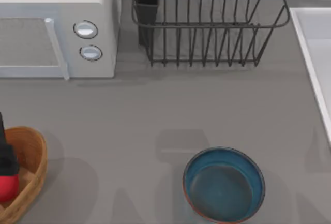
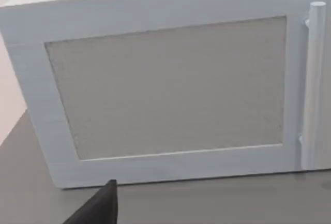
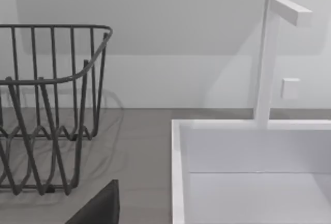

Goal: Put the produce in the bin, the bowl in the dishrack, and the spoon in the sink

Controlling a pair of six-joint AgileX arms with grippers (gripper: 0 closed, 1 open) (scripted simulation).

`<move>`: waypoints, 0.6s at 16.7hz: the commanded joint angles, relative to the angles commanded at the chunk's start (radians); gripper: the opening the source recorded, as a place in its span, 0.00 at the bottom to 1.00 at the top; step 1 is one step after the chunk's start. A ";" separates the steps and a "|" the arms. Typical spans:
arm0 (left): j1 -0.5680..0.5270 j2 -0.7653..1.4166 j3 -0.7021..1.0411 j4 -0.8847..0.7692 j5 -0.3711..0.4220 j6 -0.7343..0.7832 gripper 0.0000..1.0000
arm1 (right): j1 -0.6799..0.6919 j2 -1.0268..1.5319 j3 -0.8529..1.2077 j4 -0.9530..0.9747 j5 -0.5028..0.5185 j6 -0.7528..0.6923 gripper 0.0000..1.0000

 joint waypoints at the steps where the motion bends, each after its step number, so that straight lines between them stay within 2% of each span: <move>1: -0.005 -0.029 -0.014 0.019 0.003 -0.046 1.00 | 0.000 0.000 0.000 0.000 0.000 0.000 1.00; 4: -0.014 -0.080 -0.037 0.052 0.008 -0.122 1.00 | 0.000 0.000 0.000 0.000 0.000 0.000 1.00; 10: -0.015 -0.083 -0.038 0.053 0.008 -0.126 1.00 | 0.001 0.001 0.001 -0.001 0.000 0.001 1.00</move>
